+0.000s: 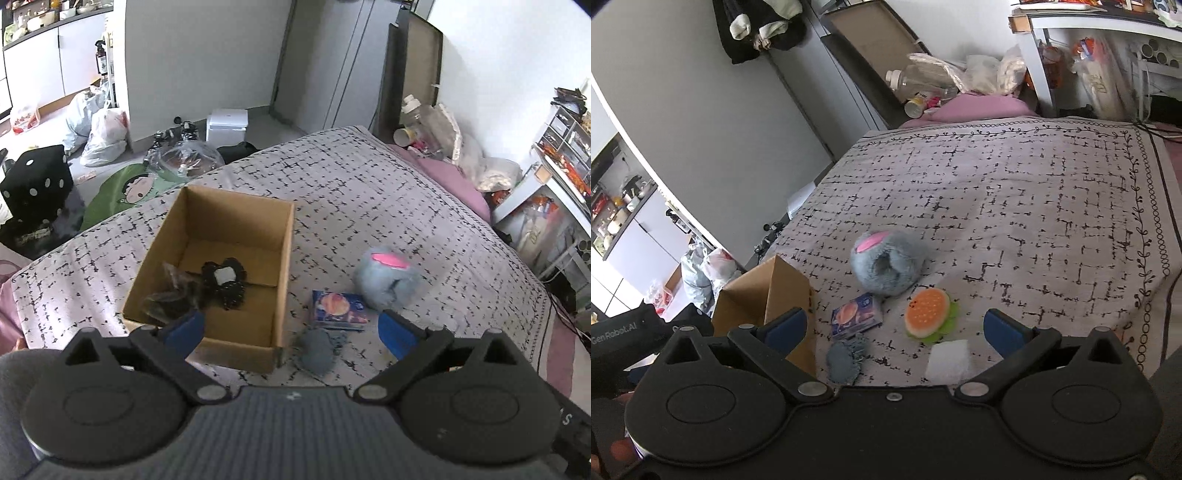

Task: Organize soft objects
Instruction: 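Withdraw the left tool from the box toward the grey-blue cloth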

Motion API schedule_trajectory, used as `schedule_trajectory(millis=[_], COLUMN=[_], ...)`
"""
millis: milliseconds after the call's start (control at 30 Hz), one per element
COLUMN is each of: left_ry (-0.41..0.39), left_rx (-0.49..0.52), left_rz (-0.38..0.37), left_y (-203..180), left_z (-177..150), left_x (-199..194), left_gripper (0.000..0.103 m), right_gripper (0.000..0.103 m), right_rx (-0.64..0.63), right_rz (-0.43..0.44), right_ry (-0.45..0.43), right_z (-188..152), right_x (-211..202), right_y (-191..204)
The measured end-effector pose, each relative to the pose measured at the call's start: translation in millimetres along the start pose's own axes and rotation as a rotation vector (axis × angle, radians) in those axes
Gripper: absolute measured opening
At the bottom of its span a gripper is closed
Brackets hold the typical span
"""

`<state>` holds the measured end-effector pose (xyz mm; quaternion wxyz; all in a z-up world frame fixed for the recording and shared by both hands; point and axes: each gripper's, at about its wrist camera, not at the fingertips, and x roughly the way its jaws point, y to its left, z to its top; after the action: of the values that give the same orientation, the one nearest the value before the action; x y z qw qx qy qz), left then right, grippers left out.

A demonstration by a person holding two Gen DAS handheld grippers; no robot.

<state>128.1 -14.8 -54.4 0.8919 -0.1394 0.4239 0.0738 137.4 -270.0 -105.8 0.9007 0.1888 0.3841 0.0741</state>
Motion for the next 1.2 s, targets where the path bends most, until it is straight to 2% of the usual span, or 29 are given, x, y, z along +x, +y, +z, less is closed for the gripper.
schedule_trajectory(millis=[133, 233, 367, 500, 667, 900, 1067, 1200], left_ry=[0.005, 0.020, 0.032, 0.036, 0.039, 0.038, 0.044, 0.068], left_rx=[0.007, 0.009, 0.032, 0.045, 0.044, 0.063, 0.078, 0.067], left_rz=[-0.007, -0.012, -0.020, -0.023, -0.036, -0.066, -0.092, -0.109], left_y=[-7.7, -11.7, -19.4, -26.2, -32.4, -41.7, -46.8, -50.4], left_z=[-1.5, -3.6, -6.7, -8.4, -10.8, -16.7, -19.2, -20.3], left_x=[-0.4, 1.4, 4.2, 8.5, 15.7, 26.6, 36.8, 48.0], left_gripper=[0.099, 0.099, 0.099, 0.099, 0.099, 0.097, 0.090, 0.077], right_gripper=[0.103, 0.103, 0.103, 0.103, 0.103, 0.103, 0.101, 0.092], right_rx=[-0.011, -0.009, -0.034, -0.011, 0.018, 0.099, 0.144, 0.184], right_rz=[0.005, 0.044, 0.043, 0.075, 0.013, -0.015, -0.018, -0.004], right_ry=[0.014, 0.042, 0.033, 0.060, 0.069, 0.096, 0.117, 0.163], right_z=[1.8, 7.6, 15.2, 19.4, 20.5, 20.8, 19.7, 18.7], right_x=[-2.4, -6.6, -15.7, -16.5, -9.6, 0.3, 8.8, 20.8], right_y=[-4.7, -9.8, -15.5, -24.4, -32.3, -47.0, -52.9, -55.6])
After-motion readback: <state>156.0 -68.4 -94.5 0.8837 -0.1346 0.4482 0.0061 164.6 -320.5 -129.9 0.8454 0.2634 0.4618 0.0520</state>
